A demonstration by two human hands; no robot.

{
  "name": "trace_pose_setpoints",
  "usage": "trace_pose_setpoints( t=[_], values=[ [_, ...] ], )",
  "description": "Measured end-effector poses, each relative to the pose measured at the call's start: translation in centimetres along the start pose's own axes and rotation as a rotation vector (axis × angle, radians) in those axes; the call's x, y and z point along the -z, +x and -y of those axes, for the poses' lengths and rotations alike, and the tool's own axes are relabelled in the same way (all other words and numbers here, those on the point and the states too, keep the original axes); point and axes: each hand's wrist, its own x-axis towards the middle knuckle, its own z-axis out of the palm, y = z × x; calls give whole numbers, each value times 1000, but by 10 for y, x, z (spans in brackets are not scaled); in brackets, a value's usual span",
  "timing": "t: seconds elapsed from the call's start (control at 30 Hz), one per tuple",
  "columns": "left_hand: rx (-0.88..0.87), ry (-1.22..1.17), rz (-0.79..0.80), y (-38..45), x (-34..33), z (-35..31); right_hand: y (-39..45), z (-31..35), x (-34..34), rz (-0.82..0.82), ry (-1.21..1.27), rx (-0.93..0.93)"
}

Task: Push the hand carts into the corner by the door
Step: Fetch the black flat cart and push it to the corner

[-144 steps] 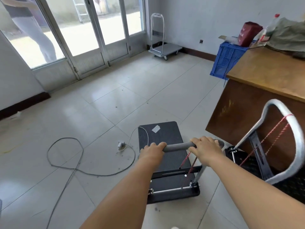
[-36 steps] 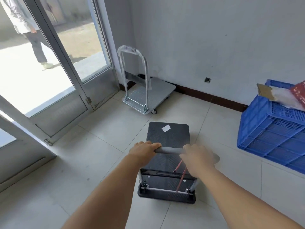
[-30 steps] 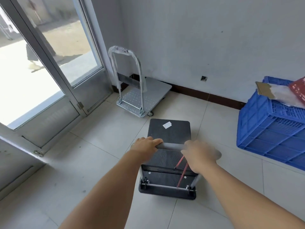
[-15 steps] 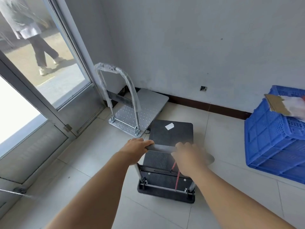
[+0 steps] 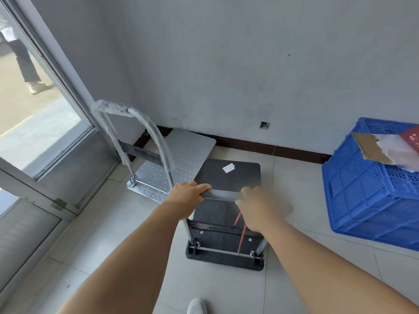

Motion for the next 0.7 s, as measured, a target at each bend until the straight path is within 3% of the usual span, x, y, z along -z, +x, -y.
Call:
trace_pose_setpoints(
  t=[0.4,0.7],
  values=[
    [-54,42,-15,94,26,41,77,18,13,-64,79,-150],
    [-73,73,-128,103,29,45,74,16,13,-26,123,-211]
  ],
)
